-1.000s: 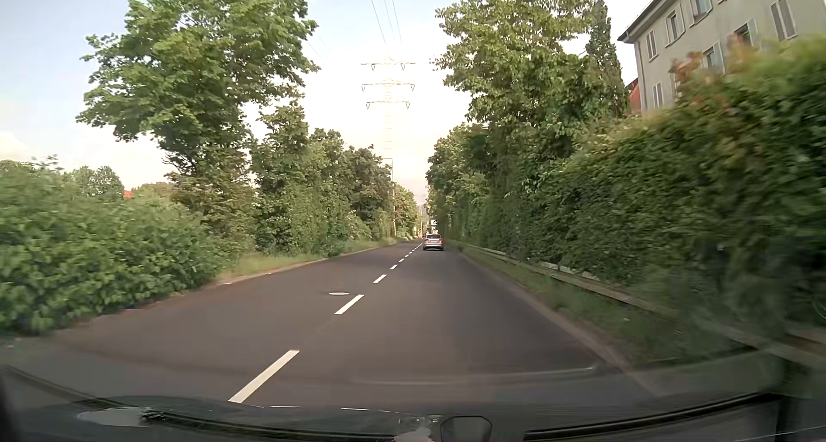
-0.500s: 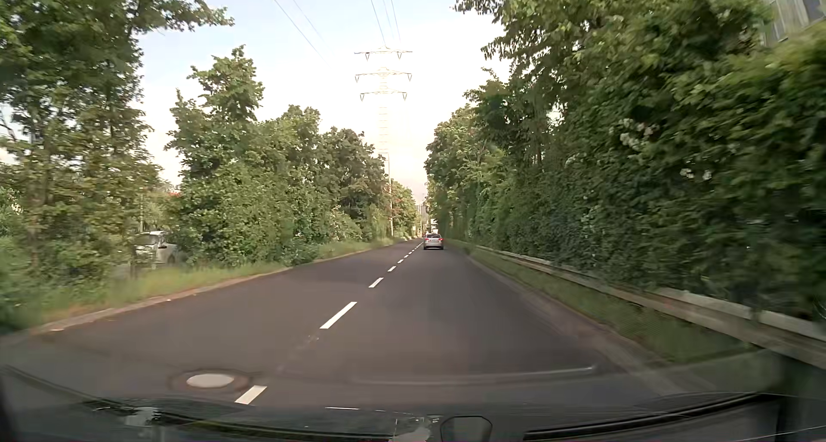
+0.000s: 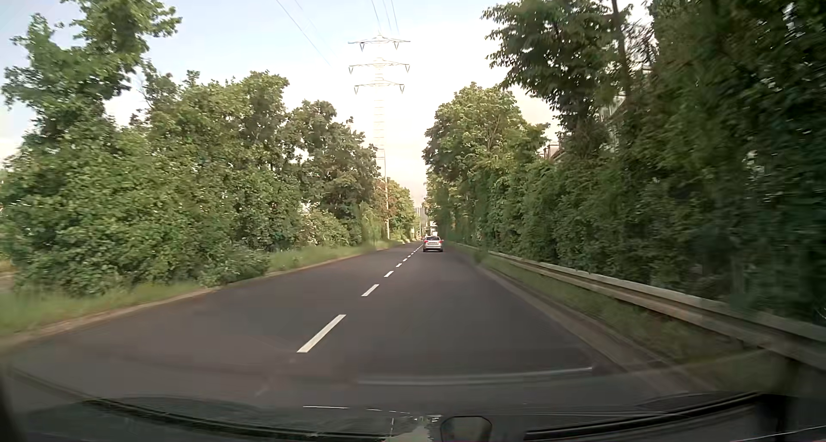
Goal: Follow the waypoints while adhering to traffic rules and regulations
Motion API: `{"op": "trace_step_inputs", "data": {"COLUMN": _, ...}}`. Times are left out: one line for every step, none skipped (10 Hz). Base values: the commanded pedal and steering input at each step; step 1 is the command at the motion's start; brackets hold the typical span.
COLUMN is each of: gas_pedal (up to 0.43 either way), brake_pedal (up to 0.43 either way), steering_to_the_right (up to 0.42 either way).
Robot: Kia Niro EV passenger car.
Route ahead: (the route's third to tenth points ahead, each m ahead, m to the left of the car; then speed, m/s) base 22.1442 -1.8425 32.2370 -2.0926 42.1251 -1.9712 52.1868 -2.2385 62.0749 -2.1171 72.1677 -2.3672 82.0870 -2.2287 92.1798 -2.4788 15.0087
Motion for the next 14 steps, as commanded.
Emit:
{"op": "trace_step_inputs", "data": {"gas_pedal": 0.138, "brake_pedal": 0.000, "steering_to_the_right": 0.001}}
{"op": "trace_step_inputs", "data": {"gas_pedal": 0.138, "brake_pedal": 0.000, "steering_to_the_right": 0.001}}
{"op": "trace_step_inputs", "data": {"gas_pedal": 0.138, "brake_pedal": 0.000, "steering_to_the_right": 0.001}}
{"op": "trace_step_inputs", "data": {"gas_pedal": 0.138, "brake_pedal": 0.000, "steering_to_the_right": 0.001}}
{"op": "trace_step_inputs", "data": {"gas_pedal": 0.138, "brake_pedal": 0.000, "steering_to_the_right": 0.001}}
{"op": "trace_step_inputs", "data": {"gas_pedal": 0.138, "brake_pedal": 0.000, "steering_to_the_right": 0.001}}
{"op": "trace_step_inputs", "data": {"gas_pedal": 0.138, "brake_pedal": 0.000, "steering_to_the_right": 0.001}}
{"op": "trace_step_inputs", "data": {"gas_pedal": 0.138, "brake_pedal": 0.000, "steering_to_the_right": 0.001}}
{"op": "trace_step_inputs", "data": {"gas_pedal": 0.138, "brake_pedal": 0.000, "steering_to_the_right": 0.001}}
{"op": "trace_step_inputs", "data": {"gas_pedal": 0.138, "brake_pedal": 0.000, "steering_to_the_right": 0.001}}
{"op": "trace_step_inputs", "data": {"gas_pedal": 0.138, "brake_pedal": 0.000, "steering_to_the_right": 0.001}}
{"op": "trace_step_inputs", "data": {"gas_pedal": 0.138, "brake_pedal": 0.000, "steering_to_the_right": 0.001}}
{"op": "trace_step_inputs", "data": {"gas_pedal": 0.138, "brake_pedal": 0.000, "steering_to_the_right": 0.001}}
{"op": "trace_step_inputs", "data": {"gas_pedal": 0.138, "brake_pedal": 0.000, "steering_to_the_right": 0.001}}
